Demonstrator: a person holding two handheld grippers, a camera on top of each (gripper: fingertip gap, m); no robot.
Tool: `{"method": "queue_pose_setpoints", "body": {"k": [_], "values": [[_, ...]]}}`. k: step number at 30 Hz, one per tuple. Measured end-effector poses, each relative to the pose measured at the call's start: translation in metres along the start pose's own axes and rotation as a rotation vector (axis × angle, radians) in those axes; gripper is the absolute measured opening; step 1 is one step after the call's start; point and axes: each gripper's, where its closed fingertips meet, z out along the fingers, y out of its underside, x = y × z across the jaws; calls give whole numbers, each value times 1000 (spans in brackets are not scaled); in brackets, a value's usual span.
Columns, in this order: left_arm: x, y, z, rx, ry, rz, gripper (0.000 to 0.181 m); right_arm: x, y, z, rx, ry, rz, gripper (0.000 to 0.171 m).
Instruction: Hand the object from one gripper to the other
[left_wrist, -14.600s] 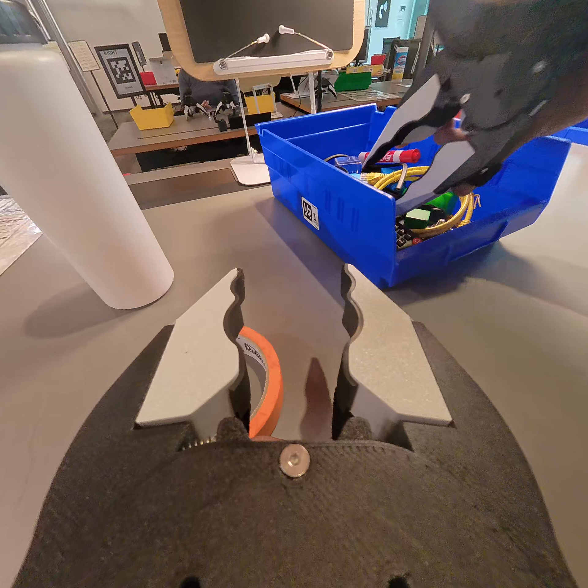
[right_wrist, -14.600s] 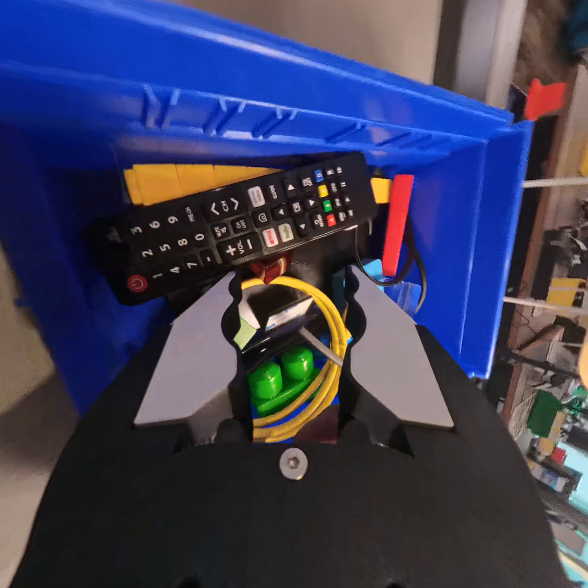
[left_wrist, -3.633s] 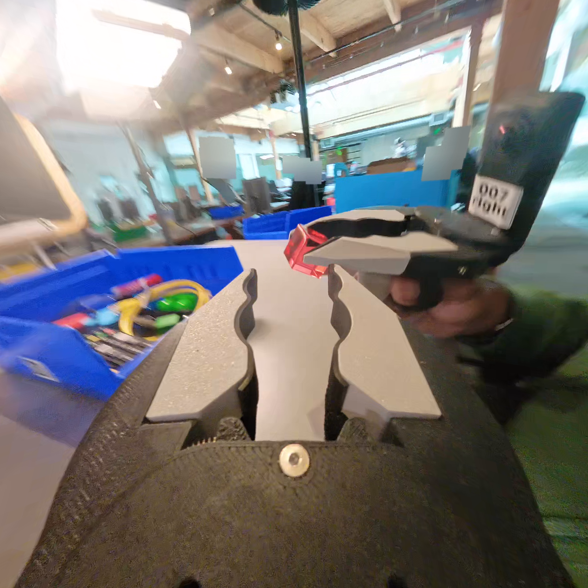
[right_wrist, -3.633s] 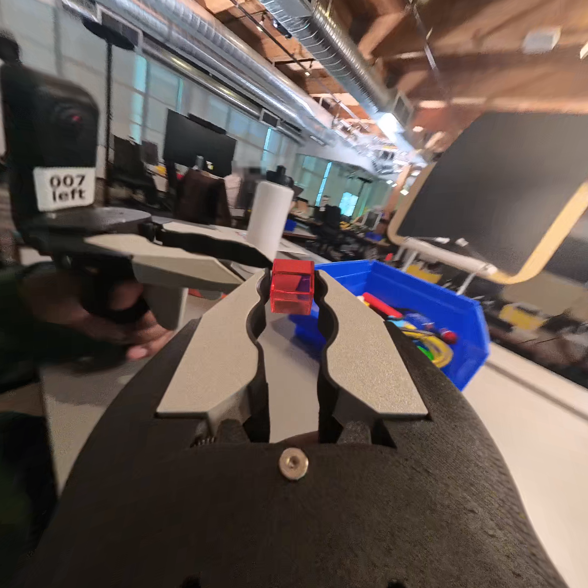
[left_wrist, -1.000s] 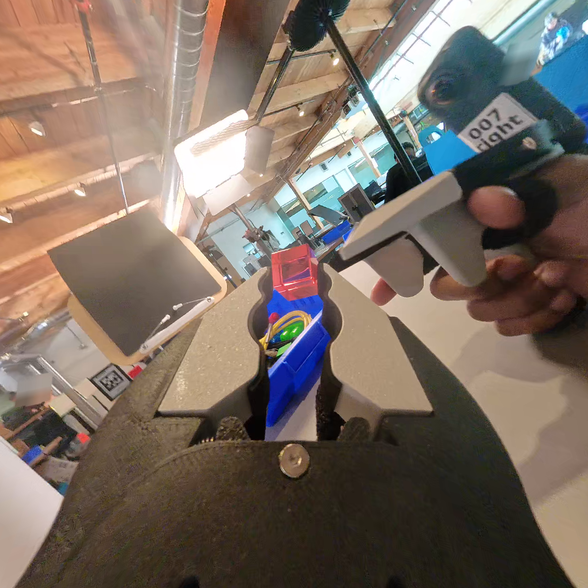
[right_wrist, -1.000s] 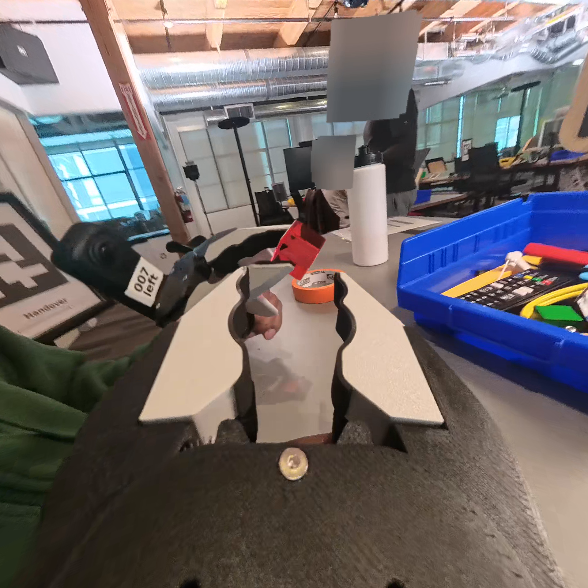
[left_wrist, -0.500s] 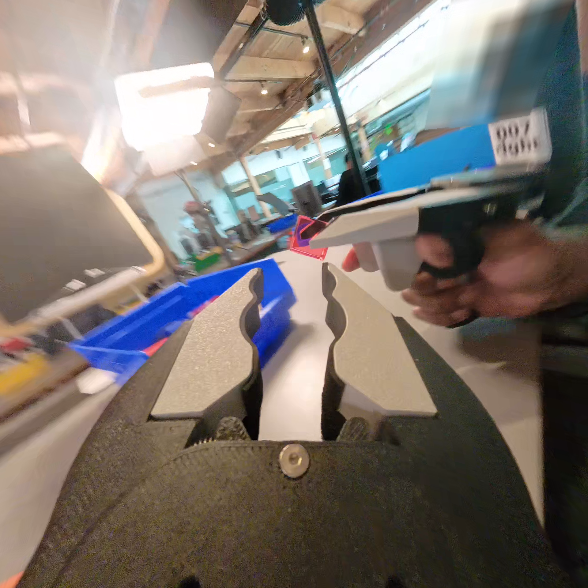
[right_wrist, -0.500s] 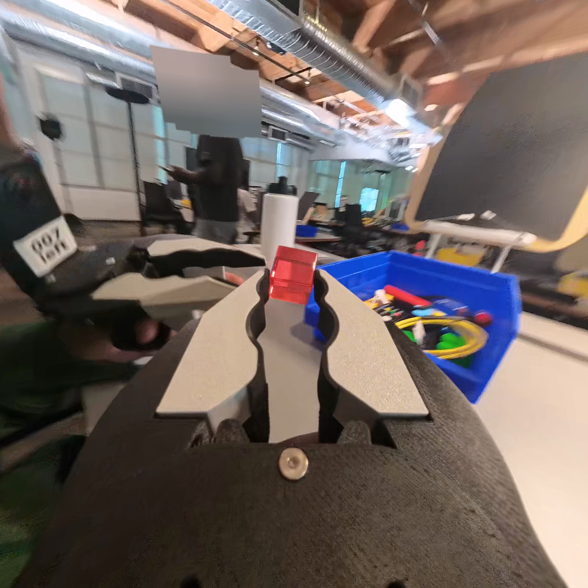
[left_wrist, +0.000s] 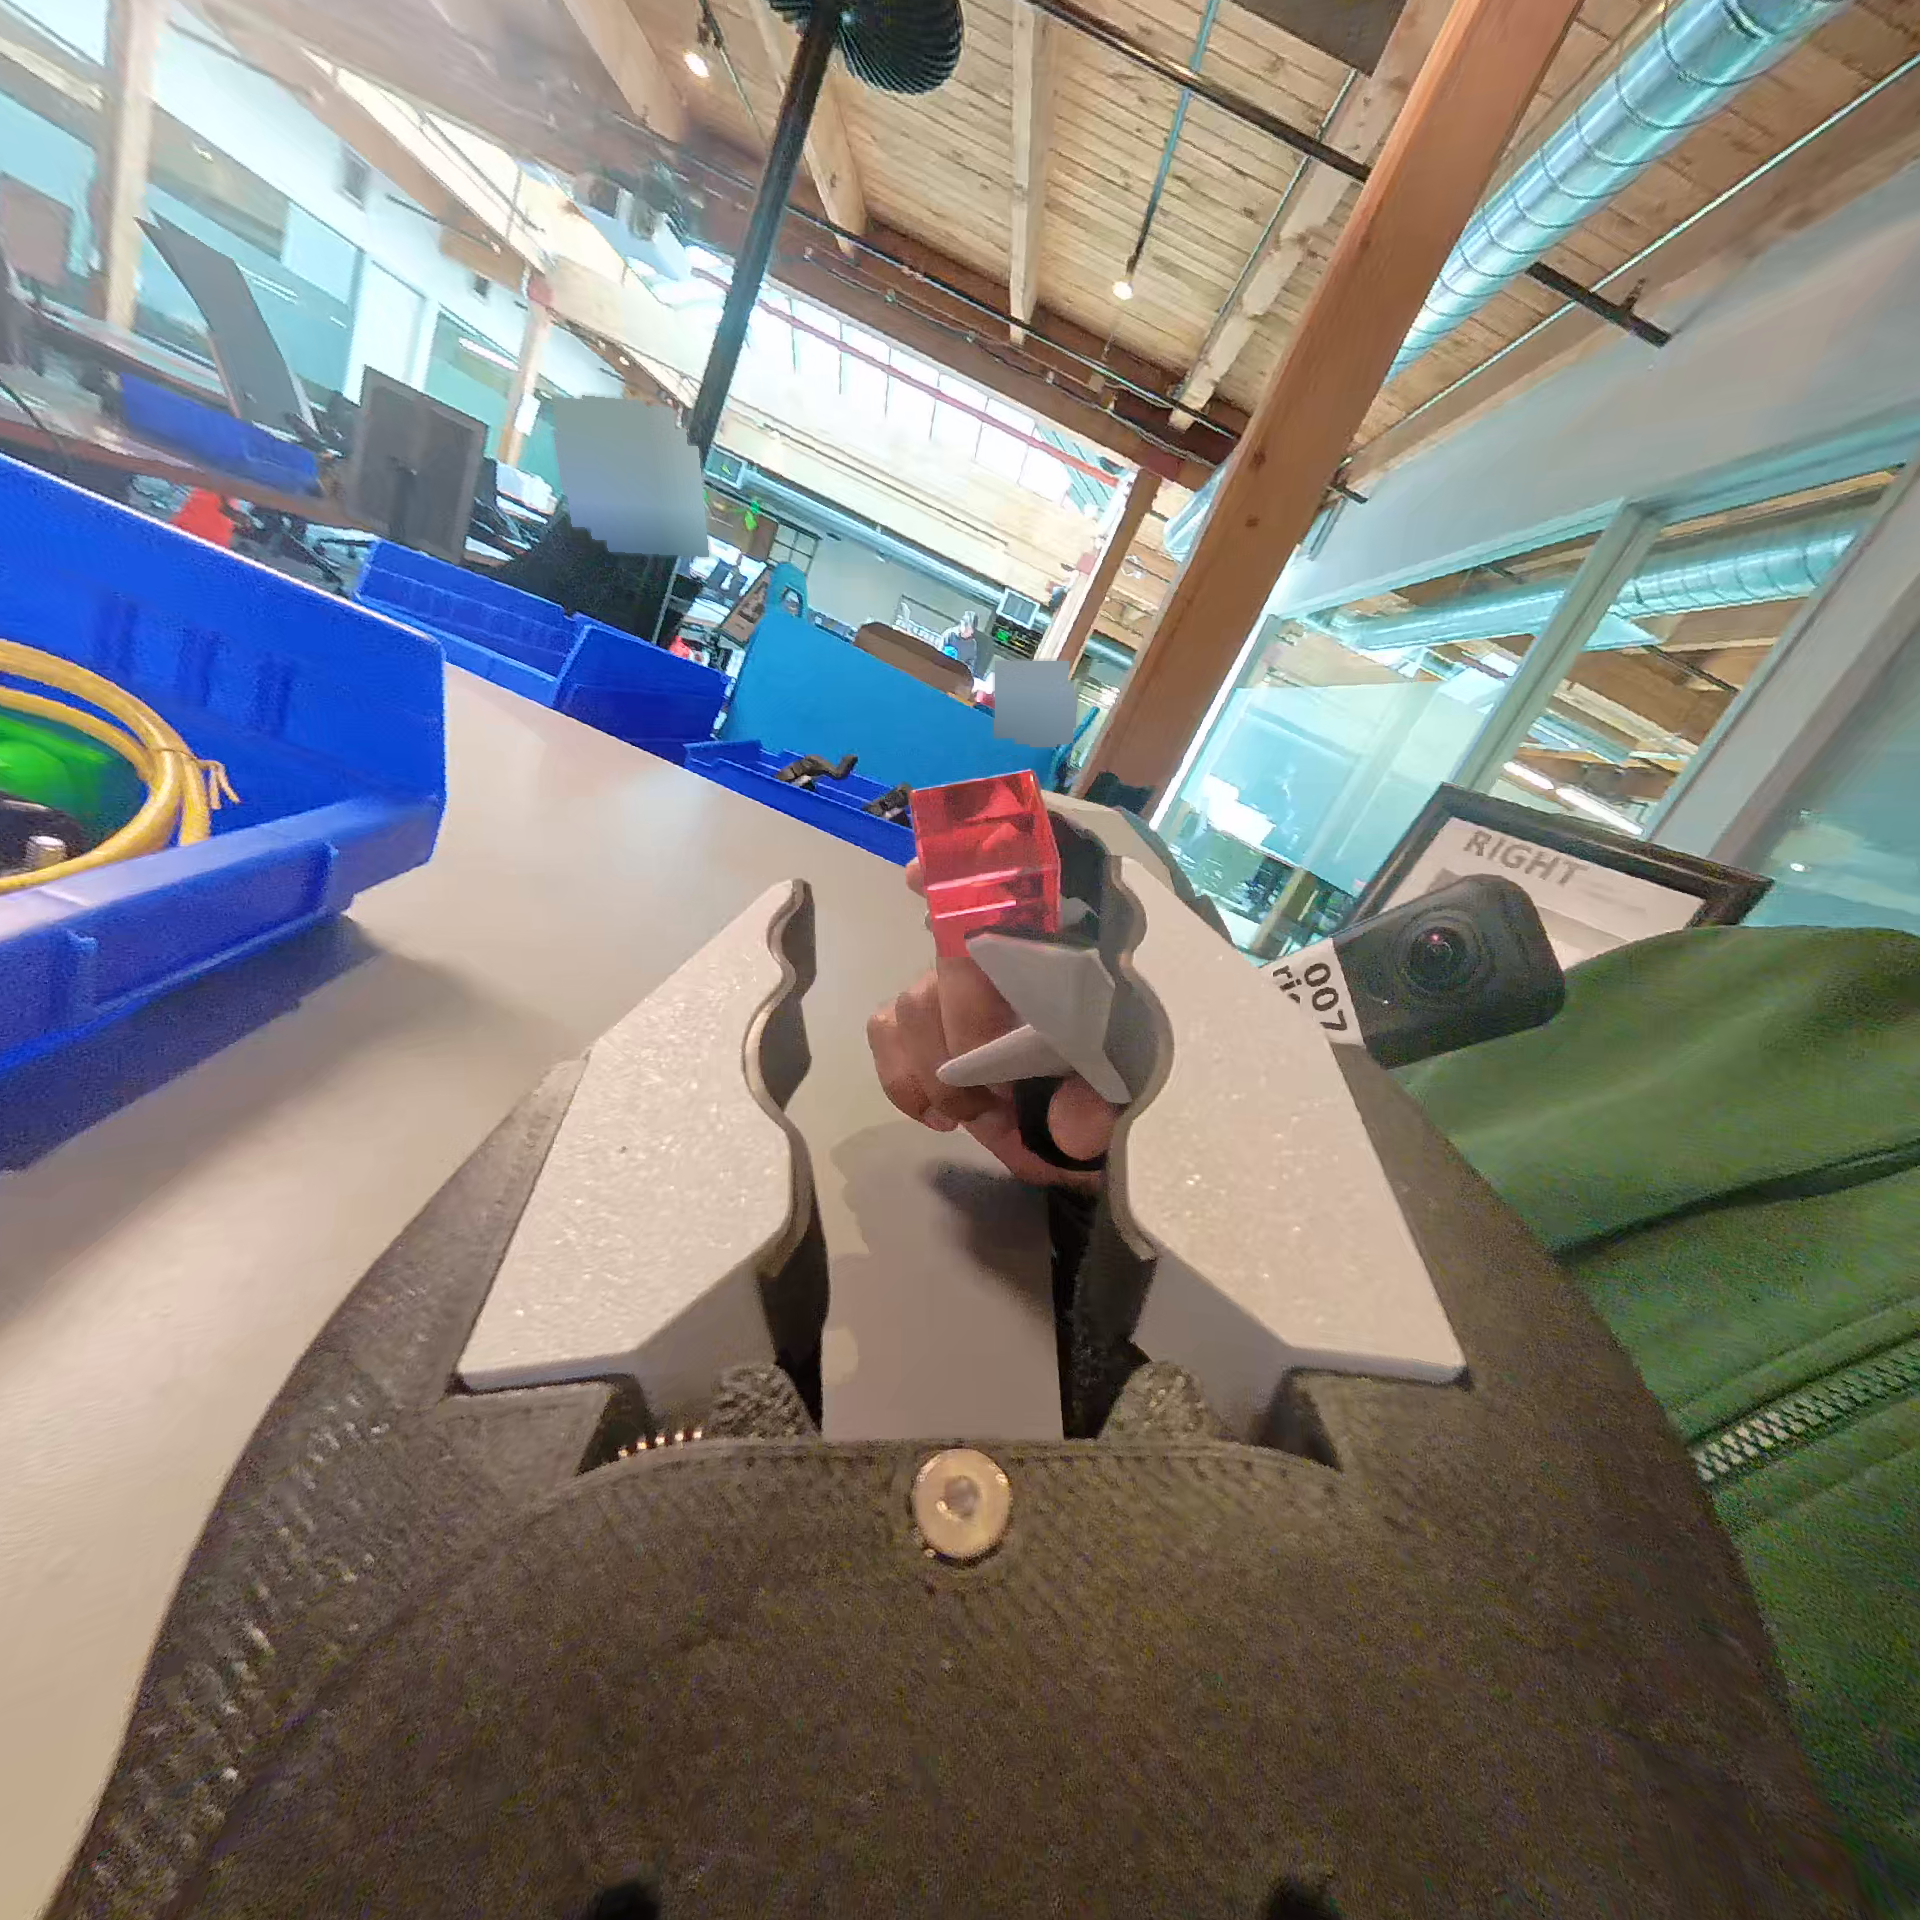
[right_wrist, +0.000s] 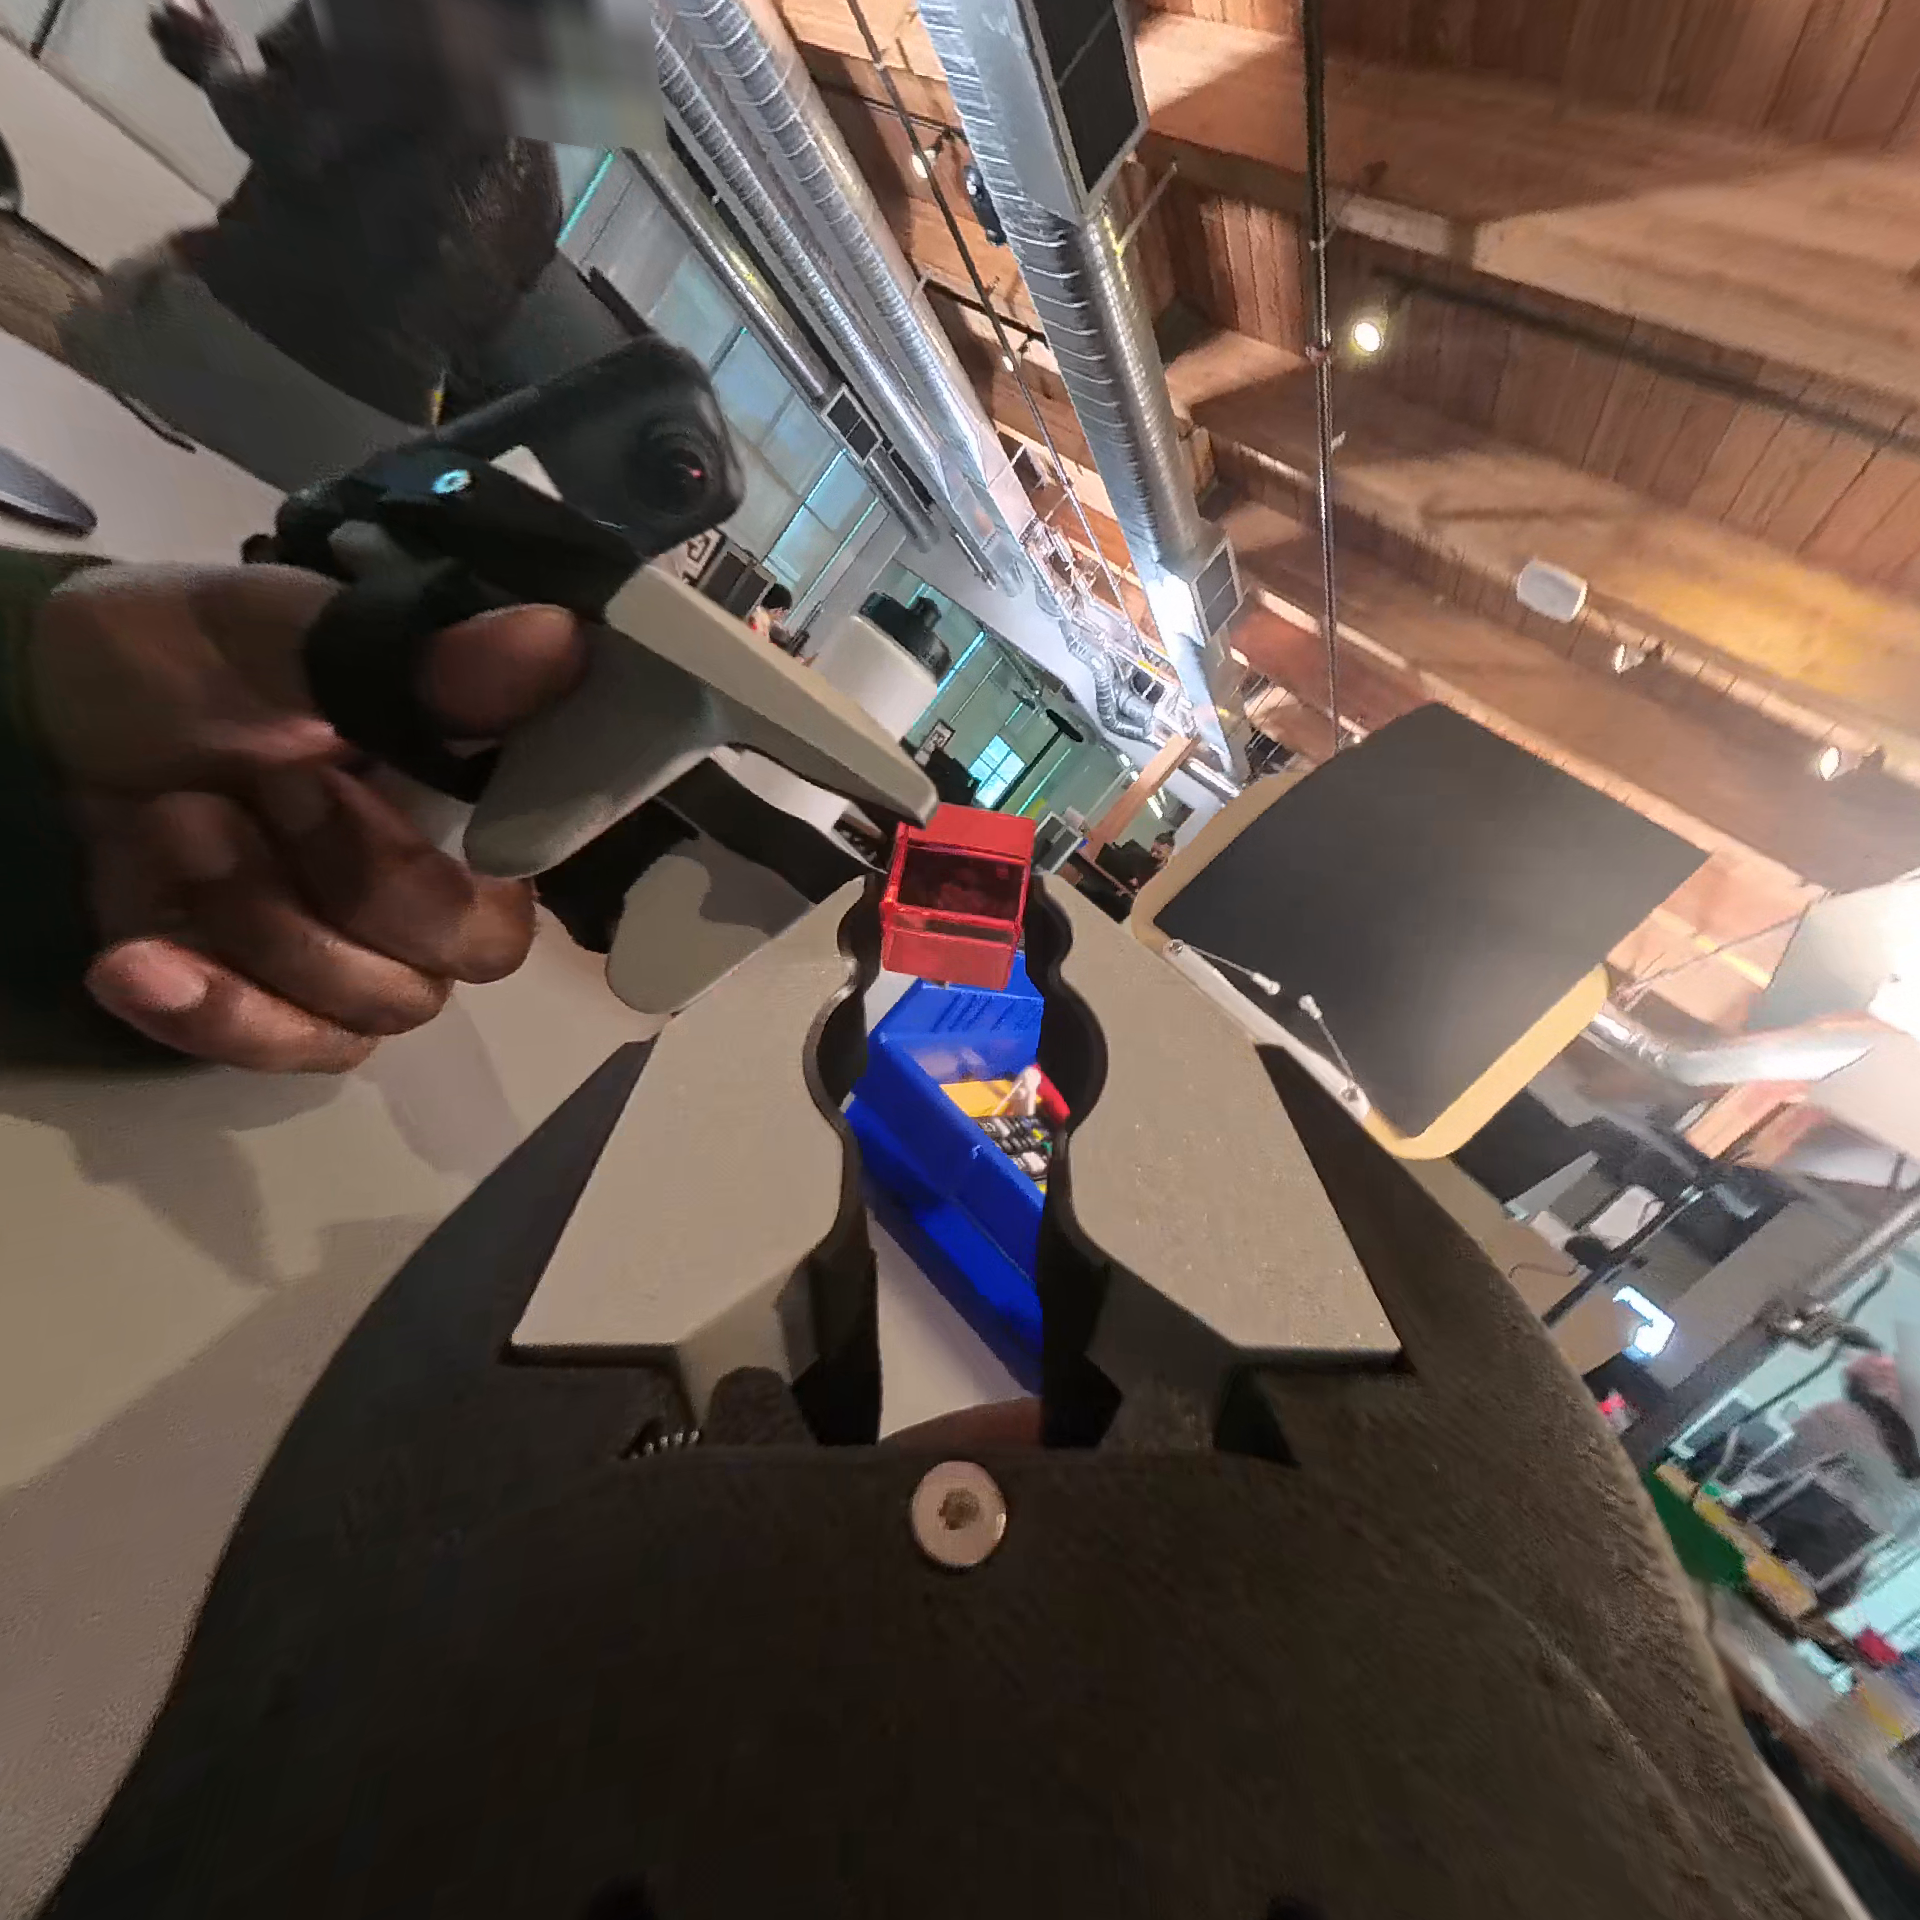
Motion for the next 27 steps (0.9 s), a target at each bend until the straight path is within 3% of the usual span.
{"method": "queue_pose_setpoints", "body": {"k": [5, 10, 12, 15, 19, 23, 27], "values": [[4, 1, 0, -7, -37, 155, 27, -10, 2, 1, -22, -50, 19, 31], [-22, -20, -13, 45, -386, 592, 27, -6, 9, 1, -43, -176, 410, 44], [-15, -26, -13, 72, -446, 796, 27, -2, 9, 0, -35, -230, 596, 46], [-6, -22, -7, 58, -478, 1021, 27, 6, 6, -3, 8, -315, 874, 46], [0, -12, 1, 17, -479, 1183, 28, -2, 0, -6, 22, -488, 1133, 51], [3, -2, 7, -14, -448, 1263, 27, -14, -5, -8, 6, -578, 1192, 48], [6, 8, 12, -47, -421, 1325, 27, -10, -4, -8, 17, -561, 1206, 45]]}}
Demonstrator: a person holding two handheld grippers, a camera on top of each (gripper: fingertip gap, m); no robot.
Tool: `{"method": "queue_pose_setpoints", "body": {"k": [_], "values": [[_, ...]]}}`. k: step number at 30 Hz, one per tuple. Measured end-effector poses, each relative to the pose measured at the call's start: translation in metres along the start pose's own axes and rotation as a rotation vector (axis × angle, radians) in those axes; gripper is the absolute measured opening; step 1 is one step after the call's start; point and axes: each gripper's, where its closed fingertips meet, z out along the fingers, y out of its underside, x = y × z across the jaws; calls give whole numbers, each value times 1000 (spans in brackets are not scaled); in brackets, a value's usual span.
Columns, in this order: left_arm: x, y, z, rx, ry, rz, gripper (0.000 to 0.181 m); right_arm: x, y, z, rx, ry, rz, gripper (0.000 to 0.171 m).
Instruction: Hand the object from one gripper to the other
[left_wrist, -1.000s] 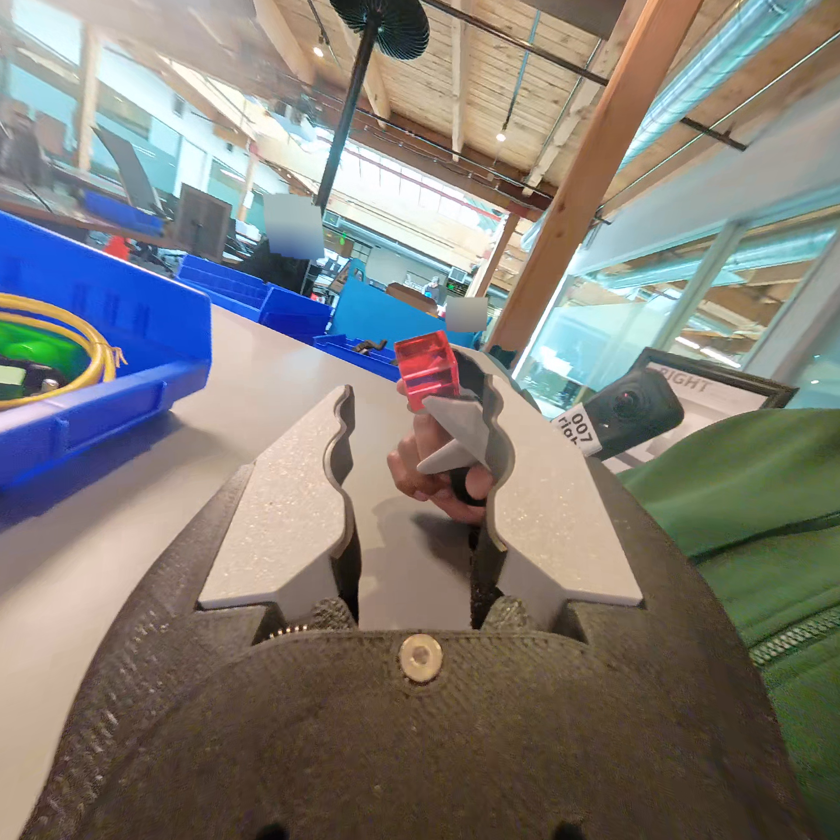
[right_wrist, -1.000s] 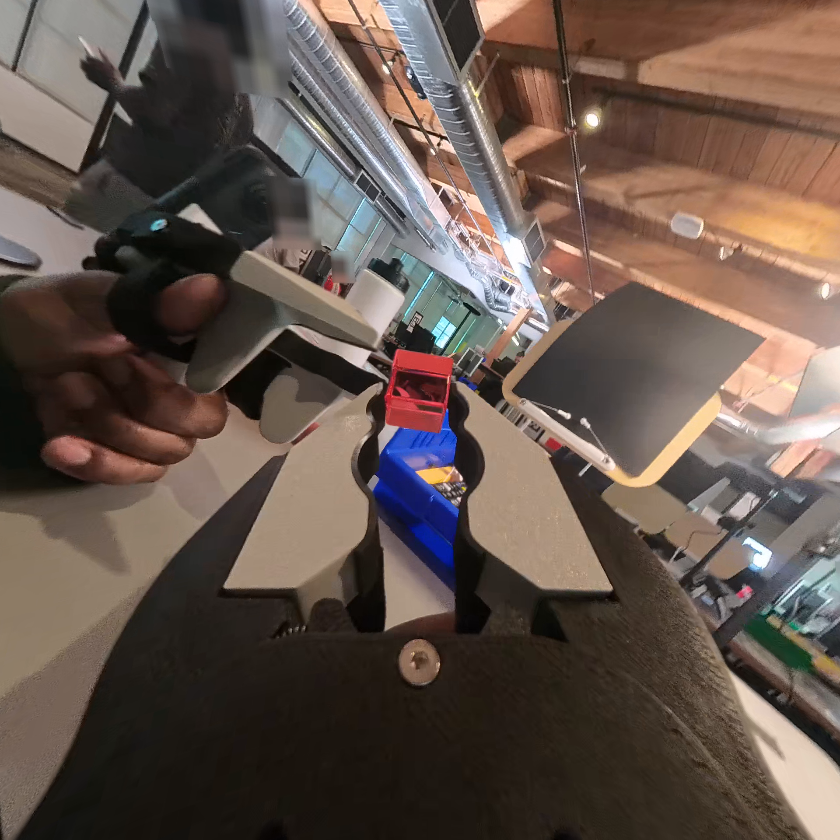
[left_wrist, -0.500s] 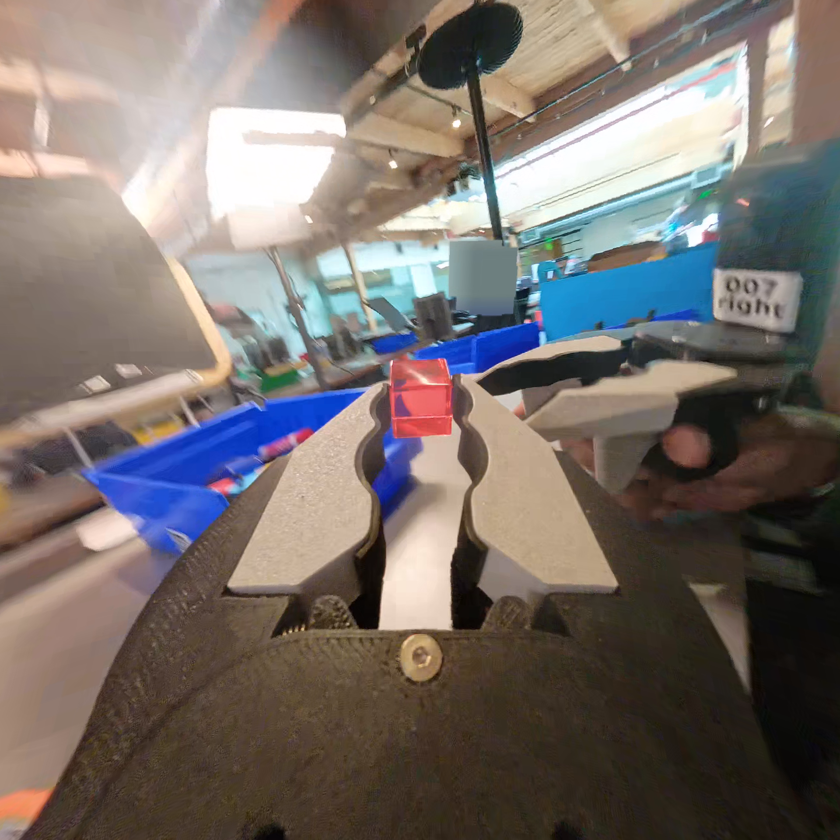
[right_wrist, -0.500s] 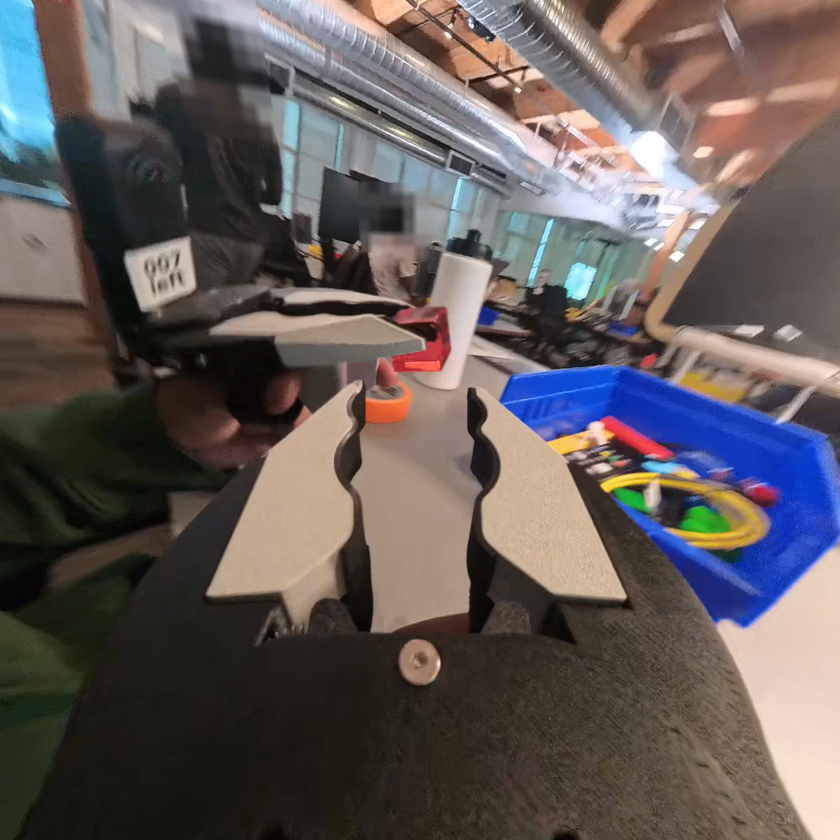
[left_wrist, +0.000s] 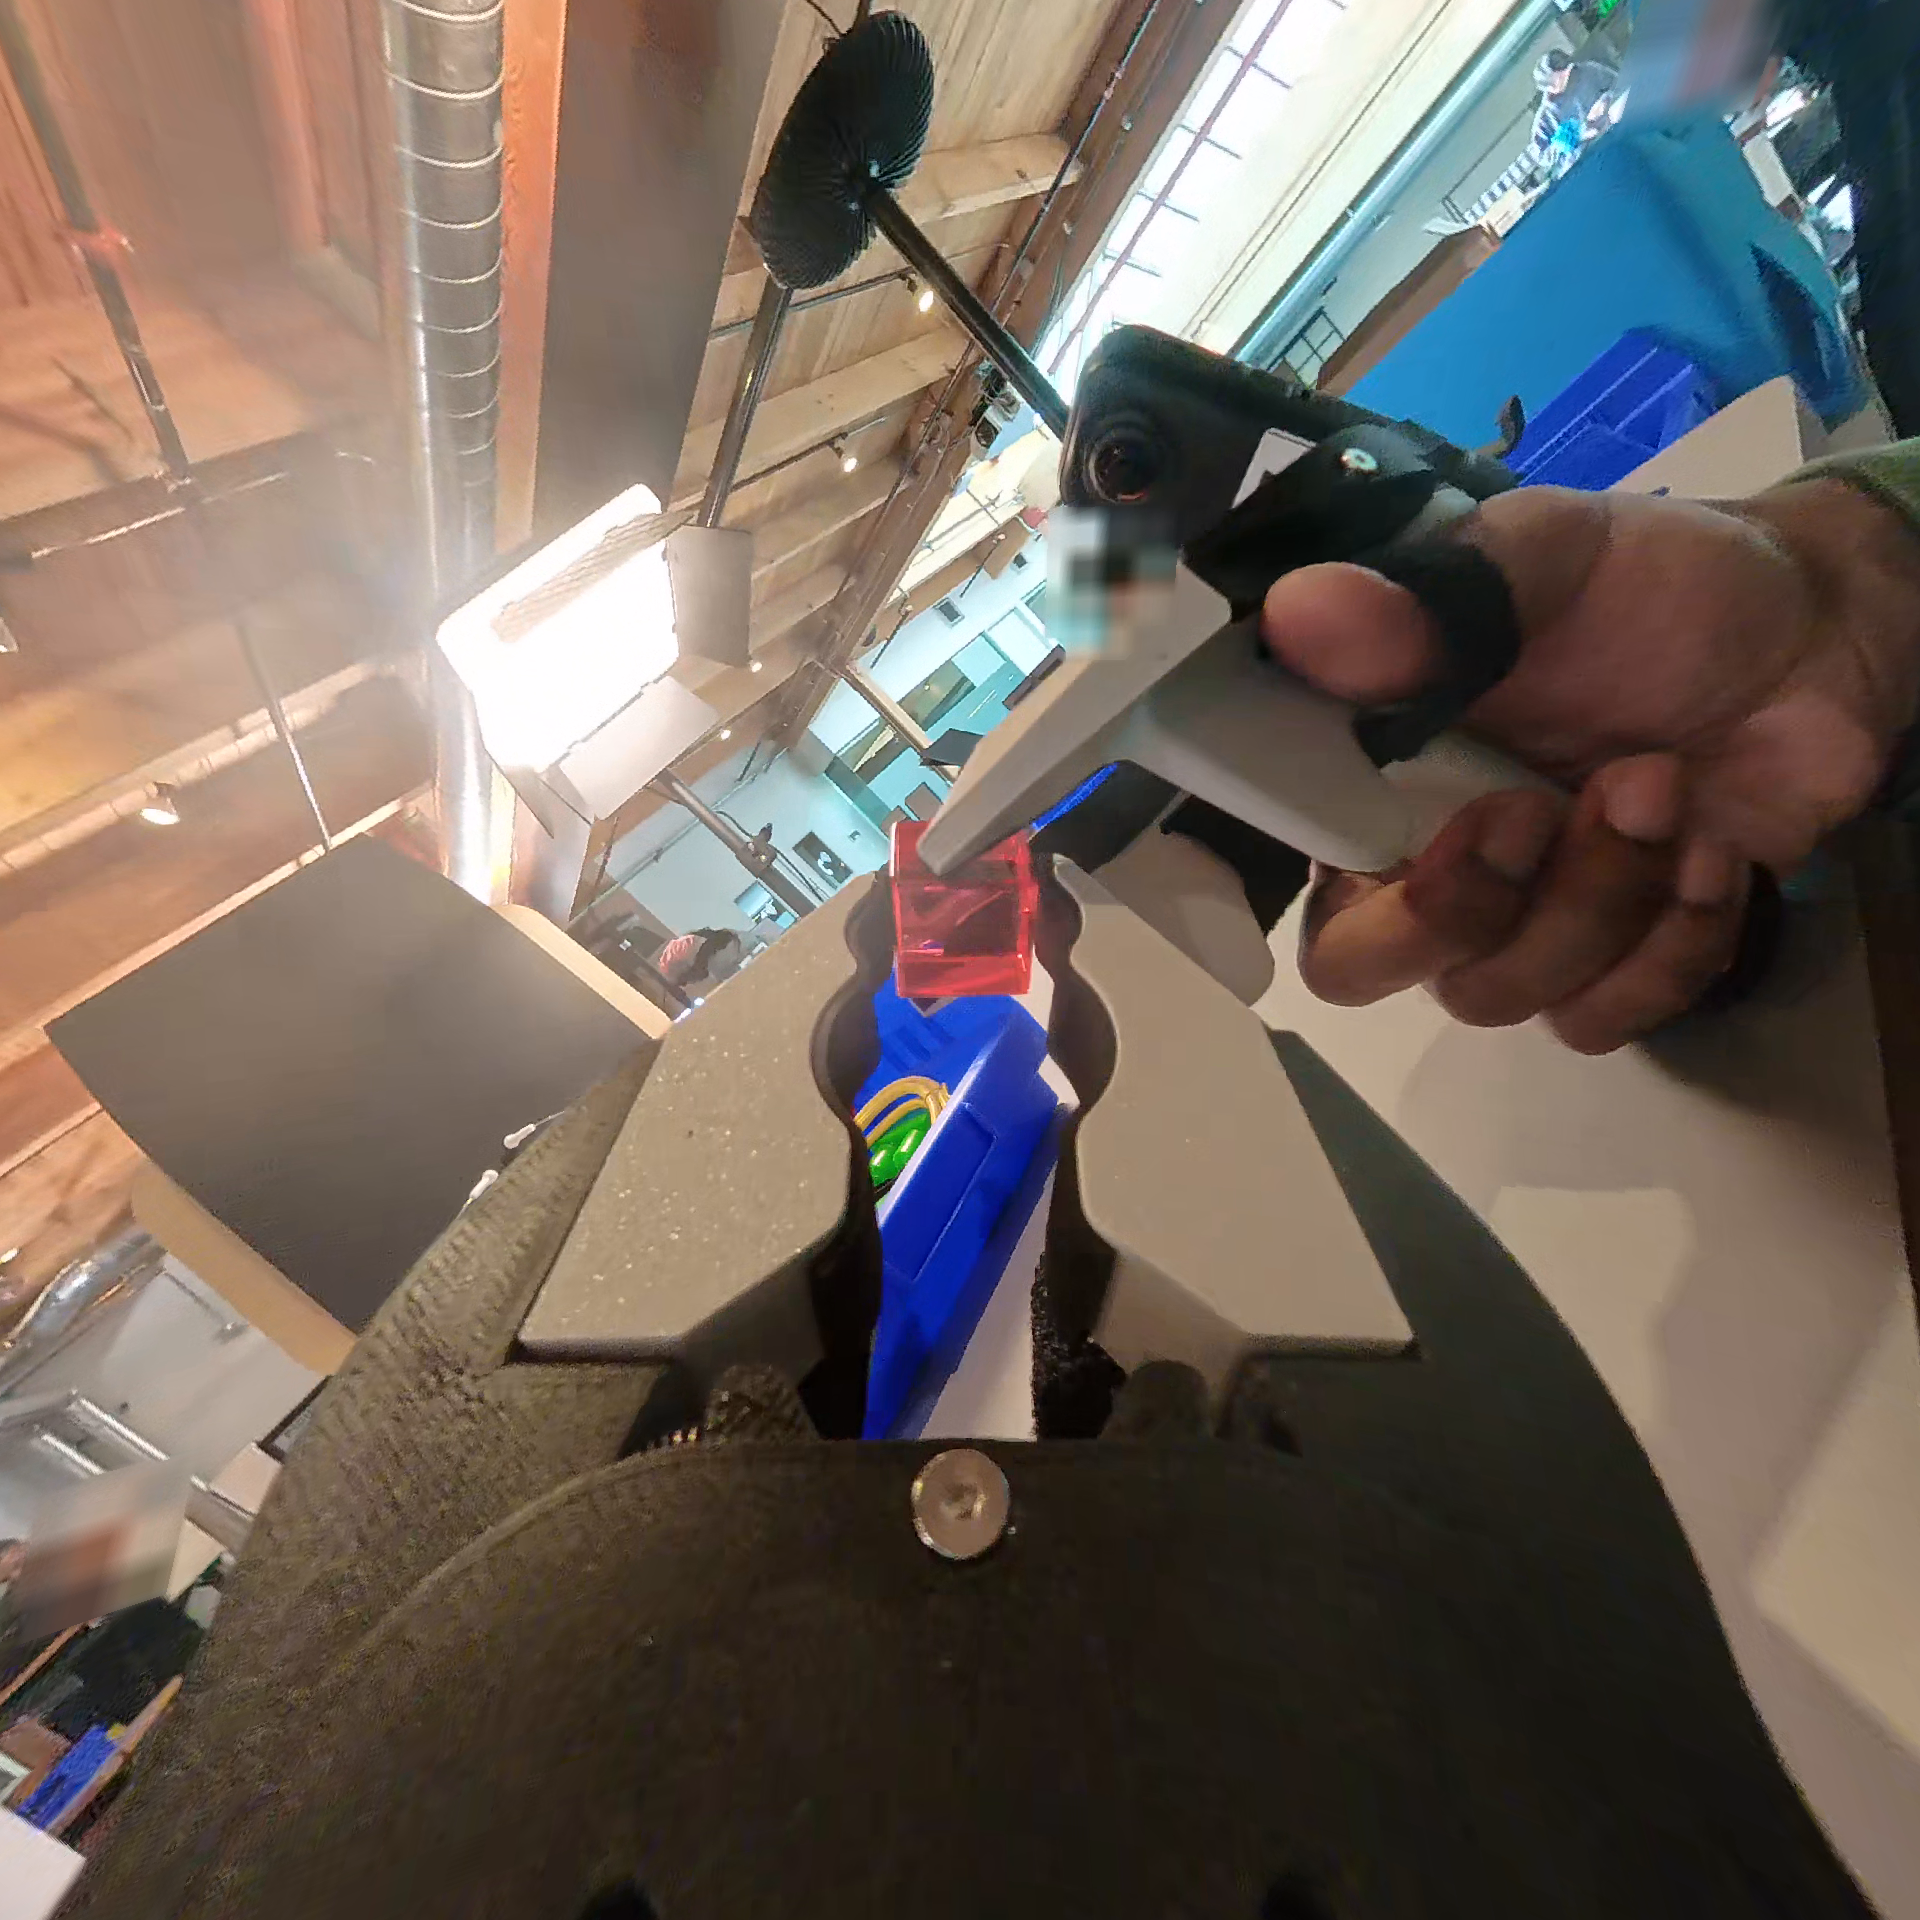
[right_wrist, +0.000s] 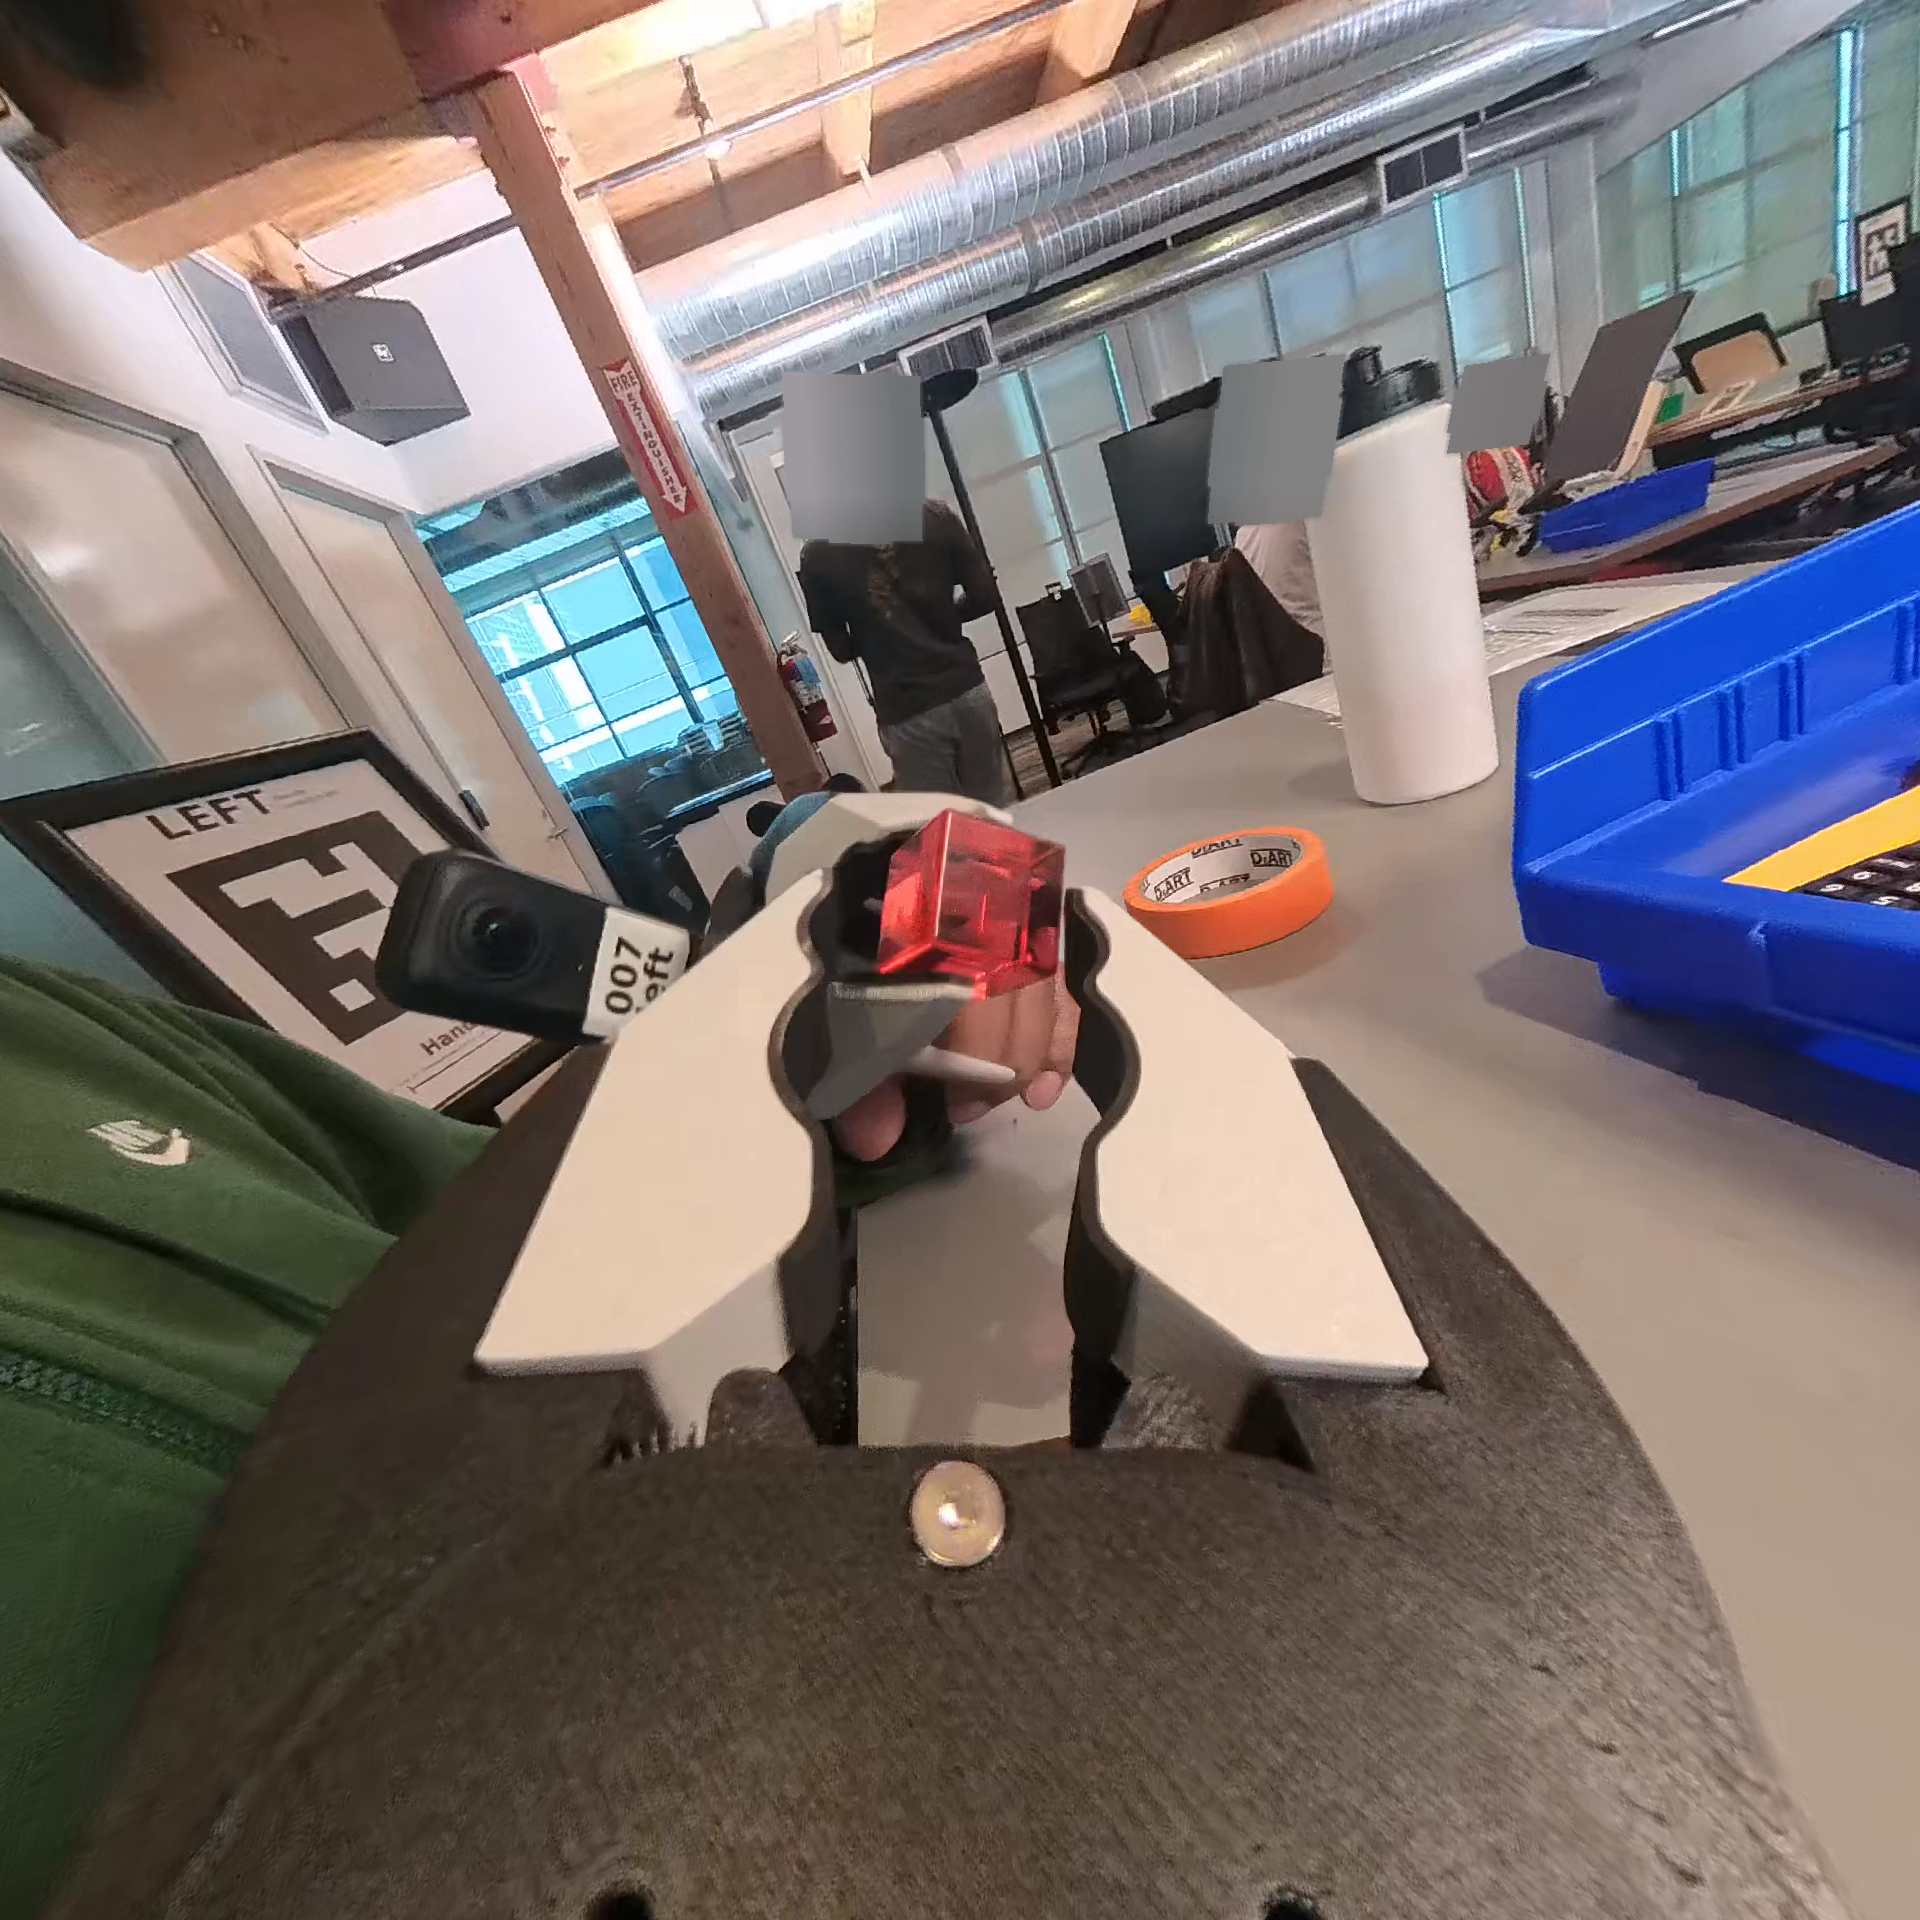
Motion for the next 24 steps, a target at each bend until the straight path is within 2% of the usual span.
{"method": "queue_pose_setpoints", "body": {"k": [4, 7, 11, 16, 21, 24], "values": [[-1, 0, 0, 2, -7, 8, 27, 2, 1, 0, -8, 2, 18, 44], [-3, 1, 0, -3, -13, -5, 28, 5, 0, -1, -4, 25, 6, 32], [-2, 12, 3, -45, 4, -80, 30, 18, -10, -6, 40, 177, -165, 29], [-13, 18, 1, -48, 41, -383, 36, 28, -29, -18, 99, 418, -501, 30], [-20, 10, -4, 39, 179, -857, 52, 29, -23, -14, 13, 605, -892, 30], [-14, 5, -5, 40, 242, -909, 57, 28, -16, -8, -43, 665, -1065, 30]]}}
